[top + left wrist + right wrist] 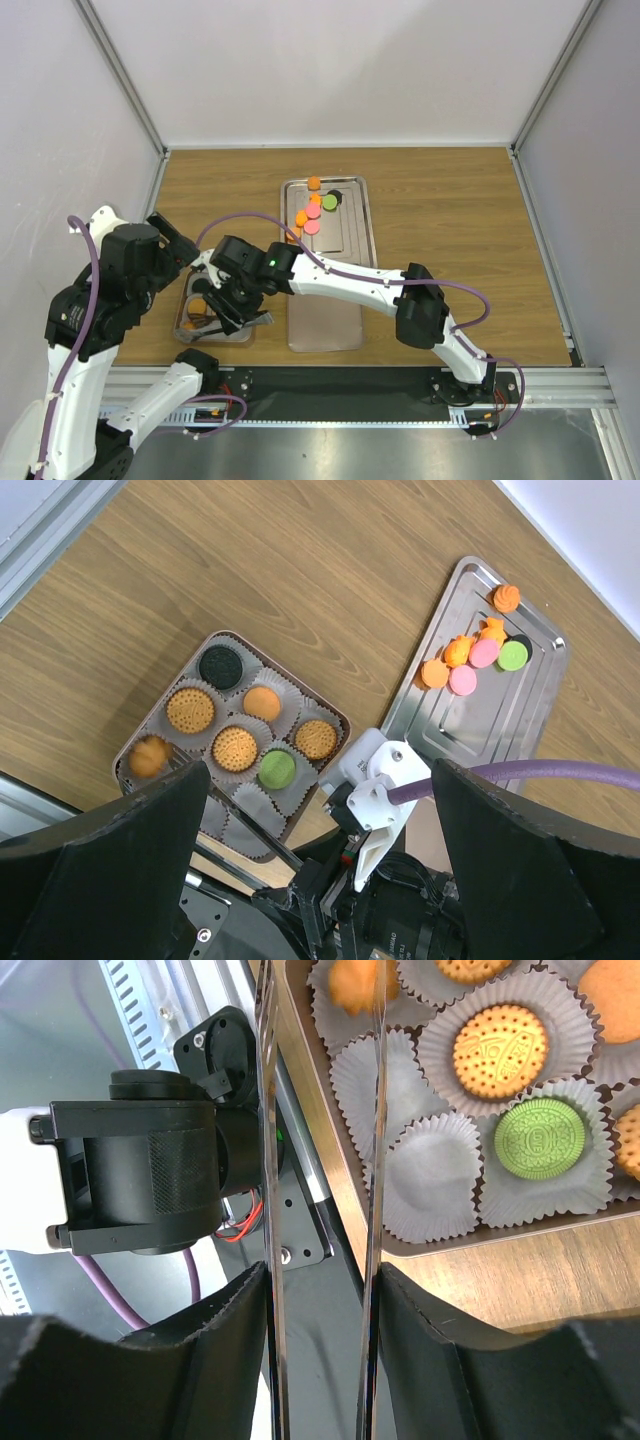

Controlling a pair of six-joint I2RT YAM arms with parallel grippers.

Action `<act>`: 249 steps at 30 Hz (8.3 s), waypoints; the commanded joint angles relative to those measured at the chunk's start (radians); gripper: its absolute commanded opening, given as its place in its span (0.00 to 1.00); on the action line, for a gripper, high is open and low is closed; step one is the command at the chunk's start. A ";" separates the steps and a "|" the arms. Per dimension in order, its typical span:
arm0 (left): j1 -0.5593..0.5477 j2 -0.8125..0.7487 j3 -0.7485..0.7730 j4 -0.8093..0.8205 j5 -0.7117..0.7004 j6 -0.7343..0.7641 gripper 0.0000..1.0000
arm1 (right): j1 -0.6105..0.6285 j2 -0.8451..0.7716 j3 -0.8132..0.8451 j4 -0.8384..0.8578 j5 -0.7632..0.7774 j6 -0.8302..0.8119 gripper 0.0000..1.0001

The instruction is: Pack the cookies

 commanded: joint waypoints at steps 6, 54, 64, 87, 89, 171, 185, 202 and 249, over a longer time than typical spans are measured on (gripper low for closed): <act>-0.003 -0.007 -0.009 -0.006 0.014 0.011 1.00 | -0.004 -0.031 0.020 0.019 -0.008 -0.001 0.52; -0.003 0.118 0.077 0.230 0.195 0.189 0.99 | -0.539 -0.282 -0.307 -0.029 0.290 0.037 0.52; -0.003 0.082 0.051 0.215 0.193 0.175 0.99 | -0.466 -0.226 -0.255 -0.050 0.316 0.025 0.53; -0.001 0.058 0.020 0.214 0.198 0.178 0.99 | -0.421 -0.129 -0.147 -0.103 0.393 0.009 0.53; -0.001 0.058 0.017 0.214 0.196 0.181 0.99 | -0.420 -0.120 -0.137 -0.112 0.396 0.011 0.53; -0.001 0.138 0.206 0.052 0.190 0.200 0.99 | 0.030 -0.005 0.250 -0.345 0.150 -0.072 0.33; -0.001 0.076 0.252 0.031 0.094 0.135 0.99 | 0.034 0.018 0.242 -0.310 0.143 -0.072 0.33; -0.001 0.061 0.262 0.020 0.077 0.123 0.99 | 0.034 0.046 0.244 -0.302 0.143 -0.073 0.43; -0.001 0.065 0.226 0.189 0.115 0.177 1.00 | -0.476 -0.233 -0.047 -0.228 0.388 0.005 0.48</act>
